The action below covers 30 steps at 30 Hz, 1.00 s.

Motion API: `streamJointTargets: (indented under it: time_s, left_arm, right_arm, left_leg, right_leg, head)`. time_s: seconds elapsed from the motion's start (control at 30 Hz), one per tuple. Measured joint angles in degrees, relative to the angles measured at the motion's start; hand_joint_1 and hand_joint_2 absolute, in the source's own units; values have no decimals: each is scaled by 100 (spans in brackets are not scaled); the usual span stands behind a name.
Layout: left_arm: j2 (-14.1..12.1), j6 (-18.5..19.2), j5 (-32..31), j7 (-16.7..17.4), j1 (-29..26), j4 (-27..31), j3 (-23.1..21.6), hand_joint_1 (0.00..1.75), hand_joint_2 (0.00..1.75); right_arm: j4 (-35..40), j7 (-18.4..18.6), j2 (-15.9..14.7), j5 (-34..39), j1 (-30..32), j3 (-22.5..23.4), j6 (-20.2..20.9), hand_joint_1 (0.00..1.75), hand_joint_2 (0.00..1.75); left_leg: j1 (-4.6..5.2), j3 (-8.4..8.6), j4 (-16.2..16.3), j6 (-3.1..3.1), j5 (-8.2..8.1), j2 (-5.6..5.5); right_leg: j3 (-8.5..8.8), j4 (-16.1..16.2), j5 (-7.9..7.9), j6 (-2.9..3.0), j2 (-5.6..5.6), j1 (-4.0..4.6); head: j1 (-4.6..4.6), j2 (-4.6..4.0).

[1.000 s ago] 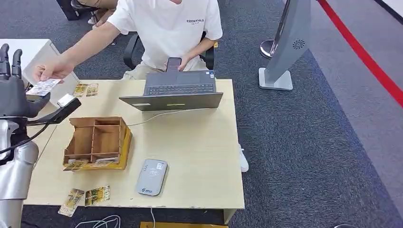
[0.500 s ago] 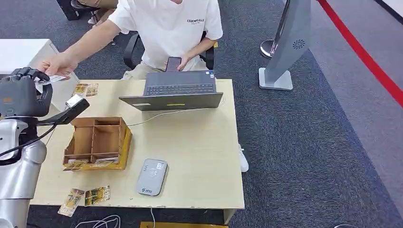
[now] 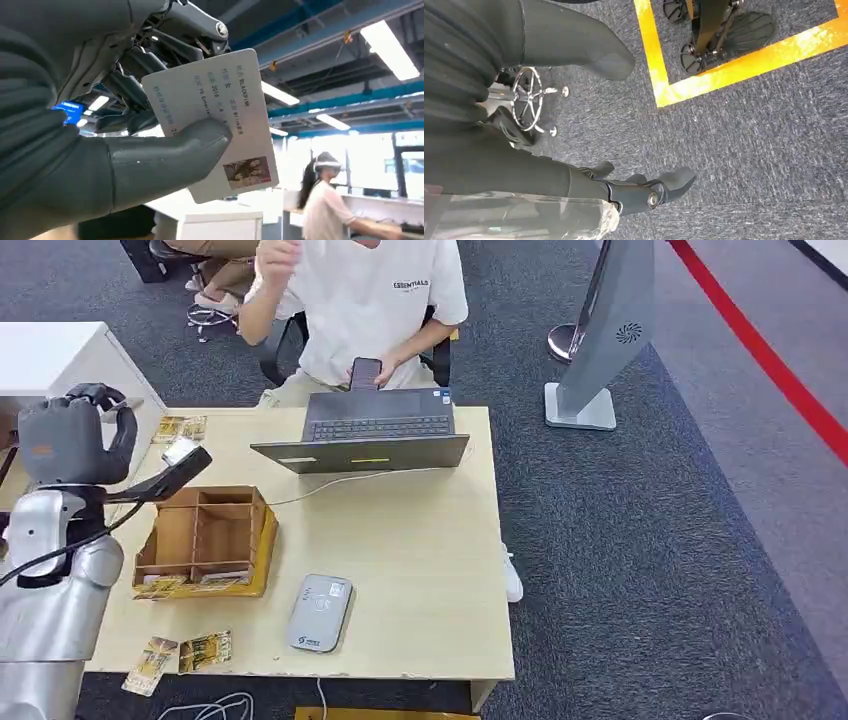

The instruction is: Pass the card to the sensor for recognition and then transmit it.

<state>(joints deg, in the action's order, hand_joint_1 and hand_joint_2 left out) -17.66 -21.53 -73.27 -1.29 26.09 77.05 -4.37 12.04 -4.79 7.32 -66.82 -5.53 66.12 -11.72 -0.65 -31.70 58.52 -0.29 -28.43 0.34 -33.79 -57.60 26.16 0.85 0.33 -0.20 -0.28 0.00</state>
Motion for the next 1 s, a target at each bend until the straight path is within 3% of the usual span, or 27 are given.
streamJointTargets:
  time_s: [0.2,0.4,0.7,1.0]
  left_arm:
    - [245,-334,-259,13,-811,1126,-659,175,175]
    - [332,-494,-424,85,-1406,1512,-1472,175,175]
    - [337,-138,-610,444,-1735,1318,-2101,175,175]
    - [367,180,-535,437,-1893,698,-2444,175,175]
  right_arm:
    - [-2,42,0,-9,7,0,-2,0,175]
    - [-2,42,0,13,9,9,7,0,175]
    - [-2,100,0,42,19,65,2,0,175]
    - [-2,118,0,22,22,114,31,0,175]
  left_leg:
    - [2,-6,0,10,-10,-1]
    - [2,-5,0,14,-12,0]
    - [0,-7,0,13,-11,-2]
    - [1,-9,0,14,-12,-3]
  right_leg:
    - [-1,3,5,-7,-2,-2]
    - [-1,4,6,-8,-3,-3]
    - [-1,3,6,-7,-9,-1]
    - [-1,3,9,-11,-9,-2]
  head:
    - [0,0]
    - [2,0]
    - [2,0]
    - [2,0]
